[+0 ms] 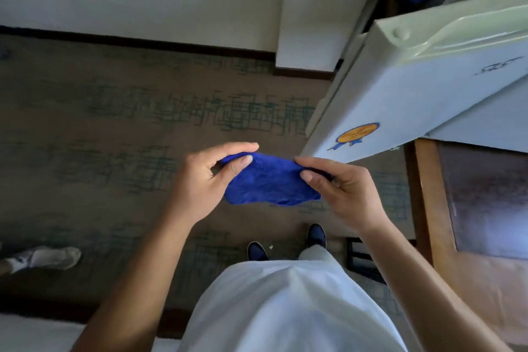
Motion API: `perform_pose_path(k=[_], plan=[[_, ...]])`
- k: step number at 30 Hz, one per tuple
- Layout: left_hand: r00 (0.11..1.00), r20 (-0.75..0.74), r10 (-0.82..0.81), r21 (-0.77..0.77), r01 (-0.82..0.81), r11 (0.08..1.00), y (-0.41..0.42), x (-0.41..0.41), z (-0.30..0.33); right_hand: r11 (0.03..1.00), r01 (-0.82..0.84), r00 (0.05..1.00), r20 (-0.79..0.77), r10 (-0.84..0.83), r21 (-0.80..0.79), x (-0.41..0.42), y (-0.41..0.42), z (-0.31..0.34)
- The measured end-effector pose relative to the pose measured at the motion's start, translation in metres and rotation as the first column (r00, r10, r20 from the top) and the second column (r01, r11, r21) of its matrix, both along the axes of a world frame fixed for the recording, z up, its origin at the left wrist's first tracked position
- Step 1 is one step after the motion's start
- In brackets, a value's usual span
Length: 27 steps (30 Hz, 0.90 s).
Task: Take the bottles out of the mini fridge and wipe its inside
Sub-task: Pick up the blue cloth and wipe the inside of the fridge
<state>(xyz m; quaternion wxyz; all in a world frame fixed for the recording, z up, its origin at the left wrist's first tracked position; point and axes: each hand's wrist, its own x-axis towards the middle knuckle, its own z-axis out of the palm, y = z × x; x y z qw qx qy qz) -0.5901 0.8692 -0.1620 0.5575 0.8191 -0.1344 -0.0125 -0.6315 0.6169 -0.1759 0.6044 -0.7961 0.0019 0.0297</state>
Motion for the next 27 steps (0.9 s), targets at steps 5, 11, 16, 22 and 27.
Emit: perform_pose_path(k=[5,11,16,22,27], plan=[[0.985,-0.011,0.173,-0.032,-0.173,0.984,0.05,0.003,-0.008,0.997,-0.082,0.997,0.009,0.082,0.016,0.035,0.057,-0.004],[0.956,-0.028,0.292,-0.037,-0.293,0.955,0.097,0.031,-0.014,0.992,-0.121,0.992,0.051,0.119,0.037,0.083,0.113,-0.014],[0.95,-0.011,0.311,-0.035,-0.312,0.95,0.134,0.088,-0.02,0.997,-0.081,0.992,0.099,0.08,0.003,0.143,0.152,-0.026],[0.971,-0.015,0.238,-0.05,-0.239,0.97,0.162,0.188,-0.006,0.997,0.047,0.976,0.217,-0.031,-0.066,0.223,0.189,-0.015],[0.99,0.022,0.14,-0.084,-0.138,0.987,0.177,0.261,0.011,0.987,0.138,0.96,0.258,-0.112,-0.084,0.268,0.201,0.0]])
